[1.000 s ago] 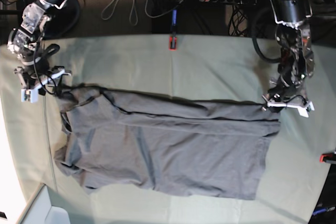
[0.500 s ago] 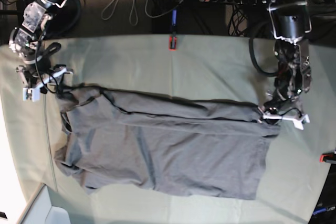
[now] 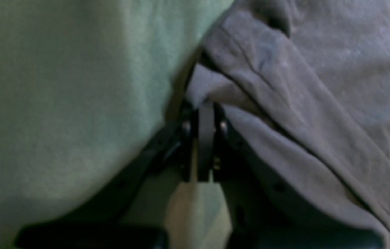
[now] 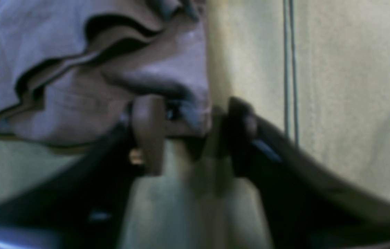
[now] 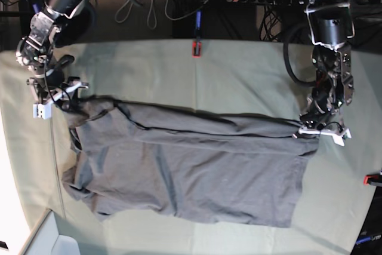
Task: Layout the t-shirt on the table in an organized manner, then fold the t-shirt properly
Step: 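Lift the shirt edge with both grippers and flick it flat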
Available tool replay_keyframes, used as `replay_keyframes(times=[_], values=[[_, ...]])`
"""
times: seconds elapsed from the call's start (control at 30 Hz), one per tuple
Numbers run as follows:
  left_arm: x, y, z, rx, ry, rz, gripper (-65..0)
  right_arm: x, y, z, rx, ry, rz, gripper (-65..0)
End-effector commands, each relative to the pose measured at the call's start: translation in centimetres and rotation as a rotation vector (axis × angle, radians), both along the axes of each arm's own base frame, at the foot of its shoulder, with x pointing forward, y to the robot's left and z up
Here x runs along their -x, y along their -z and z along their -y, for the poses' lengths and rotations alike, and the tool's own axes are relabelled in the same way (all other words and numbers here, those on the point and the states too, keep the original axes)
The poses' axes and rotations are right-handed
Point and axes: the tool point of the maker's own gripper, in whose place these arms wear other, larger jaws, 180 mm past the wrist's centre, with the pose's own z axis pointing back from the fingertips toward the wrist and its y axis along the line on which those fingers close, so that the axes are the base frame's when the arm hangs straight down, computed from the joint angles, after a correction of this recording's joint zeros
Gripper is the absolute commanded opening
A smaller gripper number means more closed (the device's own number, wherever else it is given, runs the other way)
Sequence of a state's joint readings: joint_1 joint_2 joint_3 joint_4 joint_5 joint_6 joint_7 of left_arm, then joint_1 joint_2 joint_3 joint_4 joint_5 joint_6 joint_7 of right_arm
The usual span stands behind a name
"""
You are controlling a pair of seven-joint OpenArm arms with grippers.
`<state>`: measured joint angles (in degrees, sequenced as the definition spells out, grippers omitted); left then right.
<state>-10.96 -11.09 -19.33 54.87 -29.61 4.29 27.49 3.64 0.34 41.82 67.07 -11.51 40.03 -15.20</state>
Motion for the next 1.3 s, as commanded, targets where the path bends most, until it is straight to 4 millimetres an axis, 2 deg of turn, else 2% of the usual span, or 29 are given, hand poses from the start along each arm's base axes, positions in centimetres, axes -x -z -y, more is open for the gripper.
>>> replay_keyframes(times=[0.0,0.03,0.07,0.13,0.2,0.3,0.43,0.53,0.7,0.8,0.93,1.0,1.07,1.2,1.27], values=[[-1.0,-1.3,-0.6,-0.015,0.001,0.037,-65.0,-2.0,-2.1,0.6,0.012,0.002,0.083,-53.1],[-1.0,-1.3,-0.6,-0.016,0.001,0.037,-65.0,-2.0,-2.2,0.5,0.013,-0.001,0.083,-60.8],[-1.2,-1.6,-0.6,-0.018,0.003,0.045,-65.0,-2.1,-2.3,0.7,0.019,-0.002,0.086,-65.0],[-1.7,-3.1,-1.1,-0.039,0.01,0.079,-65.0,-2.0,-2.9,1.7,0.05,-0.003,0.086,-65.0],[-1.4,-4.1,-1.1,-0.045,0.036,0.079,-65.0,-1.2,-3.4,2.7,0.086,-0.002,0.084,-65.0],[-1.5,-6.7,-0.5,-0.048,0.073,0.113,-65.0,-0.3,-5.3,3.8,0.157,-0.005,0.114,-65.0],[-0.5,-9.4,-2.2,-0.05,0.036,0.151,-65.0,0.7,-7.9,4.4,0.244,-0.021,0.147,-65.0],[-0.1,-10.9,-3.0,-0.045,0.022,0.16,-65.0,0.7,-9.2,4.6,0.277,-0.025,0.17,-65.0],[-0.3,-13.2,-3.1,-0.059,0.034,0.196,-65.0,-0.2,-11.5,4.8,0.318,-0.027,0.222,-65.0],[-1.0,-14.1,-2.8,-0.063,0.043,0.219,-65.0,-2.0,-13.5,4.6,0.326,-0.022,0.282,-65.0],[-3.5,-16.9,-2.9,-0.07,0.038,0.29,-65.0,-5.2,-15.7,3.6,0.331,-0.049,0.324,-65.0],[-4.0,-17.1,-2.8,-0.054,0.036,0.299,-65.0,-5.5,-16.4,3.9,0.348,-0.04,0.303,-65.0],[-3.9,-17.2,-2.7,-0.056,0.037,0.301,-65.0,-4.9,-16.6,4.1,0.367,-0.034,0.283,-65.0],[-2.4,-15.1,-2.8,-0.051,0.037,0.248,-65.0,-2.8,-15.0,3.7,0.372,-0.053,0.243,-65.0],[-1.1,-13.7,-3.0,-0.052,0.032,0.211,-65.0,-1.6,-13.8,3.3,0.359,-0.055,0.22,-65.0]])
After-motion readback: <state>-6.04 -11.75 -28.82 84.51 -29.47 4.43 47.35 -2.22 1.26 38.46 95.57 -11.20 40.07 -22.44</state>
